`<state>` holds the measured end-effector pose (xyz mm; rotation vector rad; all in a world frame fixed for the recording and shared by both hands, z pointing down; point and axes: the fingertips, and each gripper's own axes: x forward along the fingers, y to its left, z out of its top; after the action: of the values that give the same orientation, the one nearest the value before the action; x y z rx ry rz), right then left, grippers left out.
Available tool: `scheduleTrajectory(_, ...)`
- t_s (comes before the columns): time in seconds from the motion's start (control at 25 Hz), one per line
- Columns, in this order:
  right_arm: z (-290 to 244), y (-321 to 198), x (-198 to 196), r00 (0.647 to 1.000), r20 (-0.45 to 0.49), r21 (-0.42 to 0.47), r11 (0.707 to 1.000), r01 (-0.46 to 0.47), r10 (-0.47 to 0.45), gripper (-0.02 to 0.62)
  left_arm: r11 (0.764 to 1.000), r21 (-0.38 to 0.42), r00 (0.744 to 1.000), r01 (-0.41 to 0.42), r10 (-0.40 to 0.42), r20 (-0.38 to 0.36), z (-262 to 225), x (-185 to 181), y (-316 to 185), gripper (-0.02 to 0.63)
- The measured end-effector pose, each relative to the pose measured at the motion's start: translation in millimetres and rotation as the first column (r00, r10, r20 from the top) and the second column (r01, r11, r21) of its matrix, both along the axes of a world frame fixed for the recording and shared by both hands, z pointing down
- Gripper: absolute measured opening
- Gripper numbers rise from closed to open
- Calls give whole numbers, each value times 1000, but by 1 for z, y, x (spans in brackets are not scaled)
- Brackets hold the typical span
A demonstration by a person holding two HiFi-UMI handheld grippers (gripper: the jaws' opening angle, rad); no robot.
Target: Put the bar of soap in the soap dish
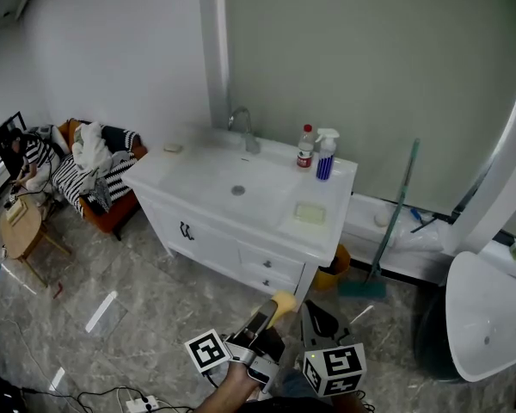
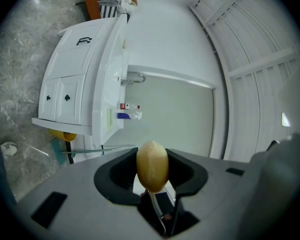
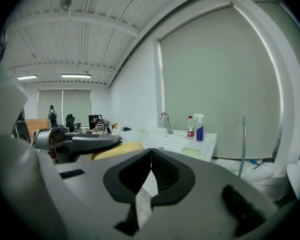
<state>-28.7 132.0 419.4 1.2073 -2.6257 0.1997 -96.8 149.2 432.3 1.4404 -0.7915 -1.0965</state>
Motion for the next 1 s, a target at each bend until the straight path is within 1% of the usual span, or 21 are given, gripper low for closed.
scheduleTrajectory(0.32,4,-31,-1,1000,17,-3,1000,11,-11,12,1000,-3,1000,12,-12,14,1,-2,-30,156)
scheduleTrajectory(0.68,10,-93,9,1000,29,-21,1000,7,-6,11,1000,-13,1000,1,-1,26,3,9,-90,156)
scheduleTrajectory(0.84,14,-121,11,999,35,-32,999,12,-11,12,1000,-28,1000,7,-6,17,6,11,-117,156)
scheduleTrajectory(1.0,18,-149,14,999,35,-43,999,21,-19,11,999,-38,1000,18,-17,25,9,13,-145,156)
